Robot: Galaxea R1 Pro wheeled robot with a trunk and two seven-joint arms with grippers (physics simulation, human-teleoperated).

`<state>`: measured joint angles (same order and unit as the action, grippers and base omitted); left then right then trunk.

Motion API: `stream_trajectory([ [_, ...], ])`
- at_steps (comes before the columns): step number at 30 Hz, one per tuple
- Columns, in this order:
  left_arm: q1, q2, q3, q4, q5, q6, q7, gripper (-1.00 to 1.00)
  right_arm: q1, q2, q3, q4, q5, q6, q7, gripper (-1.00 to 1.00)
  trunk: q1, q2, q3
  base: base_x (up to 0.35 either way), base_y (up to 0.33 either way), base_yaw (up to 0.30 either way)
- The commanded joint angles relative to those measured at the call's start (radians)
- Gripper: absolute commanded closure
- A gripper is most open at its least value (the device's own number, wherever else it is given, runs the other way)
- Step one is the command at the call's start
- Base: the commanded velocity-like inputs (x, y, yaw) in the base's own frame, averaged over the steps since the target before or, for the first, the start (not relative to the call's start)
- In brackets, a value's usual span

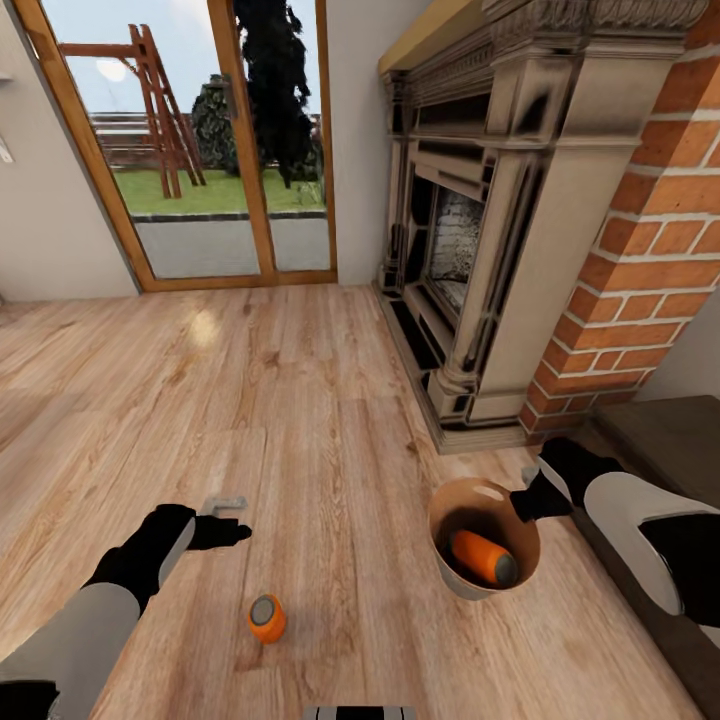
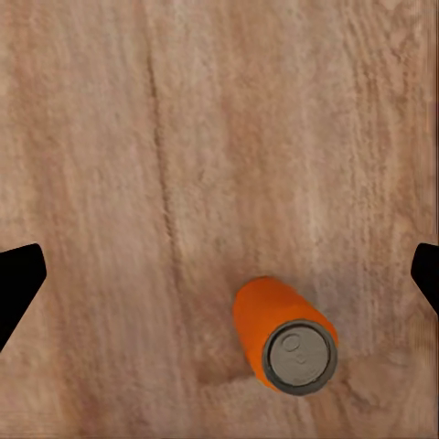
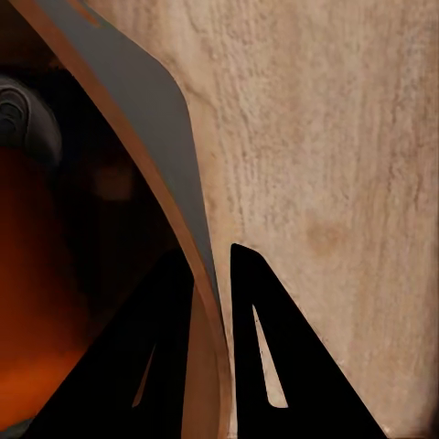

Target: Put the three can of soda from the living room inside the tash can in the kitchen.

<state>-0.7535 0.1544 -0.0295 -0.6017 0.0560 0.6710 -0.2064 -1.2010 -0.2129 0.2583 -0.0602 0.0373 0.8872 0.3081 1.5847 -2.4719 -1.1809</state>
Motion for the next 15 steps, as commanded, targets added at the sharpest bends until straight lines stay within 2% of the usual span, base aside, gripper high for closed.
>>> stream_trajectory([
  [1, -0.008, -0.005, 0.000, -0.001, 0.000, 0.014, 0.003, -1.00, -0.003, -0.001, -0.011, -0.002, -0.011, 0.039, 0.010, 1.00, 0.000, 0.000, 0.000, 0.000, 0.000, 0.000],
  [3, -0.015, -0.012, -0.001, -0.004, 0.001, 0.026, 0.005, -1.00, -0.010, -0.003, -0.011, -0.014, -0.008, 0.107, 0.027, 1.00, 0.000, 0.000, 0.000, 0.000, 0.000, 0.000],
  [4, -0.019, -0.024, -0.004, -0.006, 0.001, 0.032, 0.006, -1.00, -0.027, -0.005, -0.009, -0.053, -0.006, 0.154, 0.054, 1.00, 0.000, 0.000, 0.000, 0.000, 0.000, 0.000],
  [9, -0.022, -0.043, -0.009, -0.007, -0.004, 0.037, 0.007, -1.00, -0.073, -0.006, -0.004, -0.104, -0.003, 0.160, 0.087, 1.00, 0.000, 0.000, 0.000, 0.000, 0.000, 0.000],
  [11, -0.022, -0.047, -0.011, -0.007, -0.003, 0.038, 0.006, -1.00, -0.148, -0.009, 0.002, -0.052, -0.001, 0.160, 0.093, 1.00, 0.000, 0.000, 0.000, 0.000, 0.000, 0.000],
  [14, -0.022, -0.048, -0.011, -0.007, -0.002, 0.038, 0.006, -1.00, -0.177, -0.020, 0.003, -0.029, 0.000, 0.160, 0.094, 1.00, 0.000, 0.000, 0.000, 0.000, 0.000, 0.000],
  [15, -0.023, -0.048, -0.011, -0.007, -0.002, 0.039, 0.006, -1.00, -0.189, -0.032, 0.003, -0.020, 0.000, 0.160, 0.095, 1.00, 0.000, 0.000, 0.000, 0.000, 0.000, 0.000],
])
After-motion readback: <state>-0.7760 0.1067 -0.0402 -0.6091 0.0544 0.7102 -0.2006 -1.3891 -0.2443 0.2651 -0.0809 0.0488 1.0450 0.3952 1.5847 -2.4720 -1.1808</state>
